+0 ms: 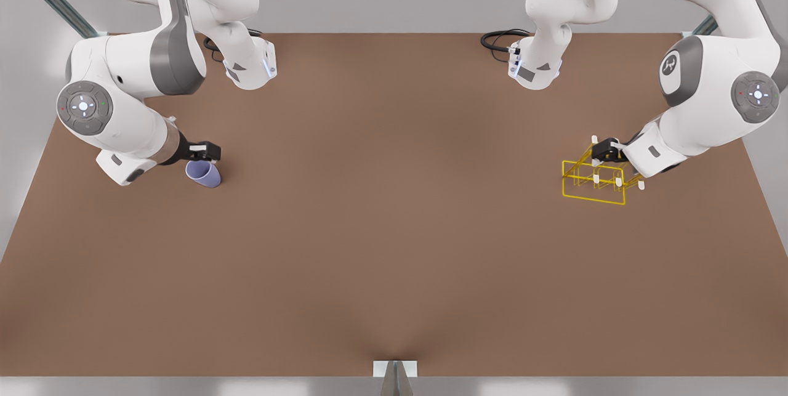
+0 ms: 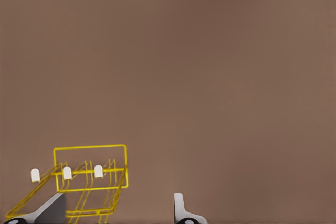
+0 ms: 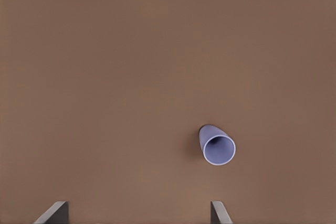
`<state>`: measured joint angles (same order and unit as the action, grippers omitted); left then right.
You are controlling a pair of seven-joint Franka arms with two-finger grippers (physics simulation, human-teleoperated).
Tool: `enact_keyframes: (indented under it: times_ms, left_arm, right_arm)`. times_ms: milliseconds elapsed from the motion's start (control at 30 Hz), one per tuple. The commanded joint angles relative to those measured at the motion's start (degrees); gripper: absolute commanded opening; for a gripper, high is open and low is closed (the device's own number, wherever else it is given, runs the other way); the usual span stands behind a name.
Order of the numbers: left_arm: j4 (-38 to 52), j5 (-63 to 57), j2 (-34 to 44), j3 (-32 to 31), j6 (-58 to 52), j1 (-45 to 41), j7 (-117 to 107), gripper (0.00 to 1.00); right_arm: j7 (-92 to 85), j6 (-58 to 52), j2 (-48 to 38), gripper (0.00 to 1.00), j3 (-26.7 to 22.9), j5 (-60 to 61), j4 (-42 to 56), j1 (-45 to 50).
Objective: Place the cup on the cup holder
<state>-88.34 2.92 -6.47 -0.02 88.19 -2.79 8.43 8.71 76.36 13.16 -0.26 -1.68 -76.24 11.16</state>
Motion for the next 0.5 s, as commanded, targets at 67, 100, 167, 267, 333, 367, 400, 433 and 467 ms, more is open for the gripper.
enact_keyframes:
  times_ms: [67, 100, 167, 267, 333, 367, 400, 433, 467]
  left_arm:
    - [0.1, 0.0, -0.3, 0.1, 0.5, 0.2, 1.6, 1.00]
    - [0.7, 0.1, -0.2, 0.1, 0.7, 0.2, 1.6, 1.00]
    - [0.8, 0.2, -0.2, 1.0, 1.0, 0.2, 1.5, 1.00]
    - [0.8, 0.1, -0.3, 1.1, 0.8, 0.2, 1.7, 1.00]
    - [0.7, 0.0, -0.3, 1.1, -0.7, 0.1, 1.8, 1.00]
    - [0.7, -0.1, -0.3, 1.1, -1.4, 0.1, 2.0, 1.00]
    - [0.7, -0.1, -0.3, 1.1, -1.4, 0.1, 2.0, 1.00]
    - [0.7, -0.2, -0.3, 1.1, -2.4, 0.1, 2.1, 1.00]
    - [0.7, -0.2, -0.3, 1.1, -2.6, 0.1, 2.0, 1.00]
  right_arm:
    - [1.0, 1.0, 0.0, 1.00, -0.1, -0.2, 0.0, 0.0]
    - [0.8, 0.9, 0.1, 1.00, -0.1, -0.5, 0.0, 0.0]
    - [0.3, 4.9, 0.3, 1.00, -0.1, -2.4, -8.2, -0.3]
    - [0.1, 25.6, -1.6, 1.00, -0.1, -2.4, -24.2, -1.2]
    - [-1.0, 34.9, -3.9, 1.00, 0.0, -2.4, -32.6, -2.4]
    - [-1.7, 38.9, -5.4, 1.00, 0.0, -2.3, -37.0, -2.6]
    - [-1.7, 41.1, -5.2, 1.00, -0.1, -2.3, -38.5, -3.3]
    - [-1.9, 43.7, -4.4, 1.00, -0.1, -2.3, -38.2, -4.9]
    - [-3.5, 44.9, -3.6, 1.00, -0.1, -2.3, -38.1, -5.8]
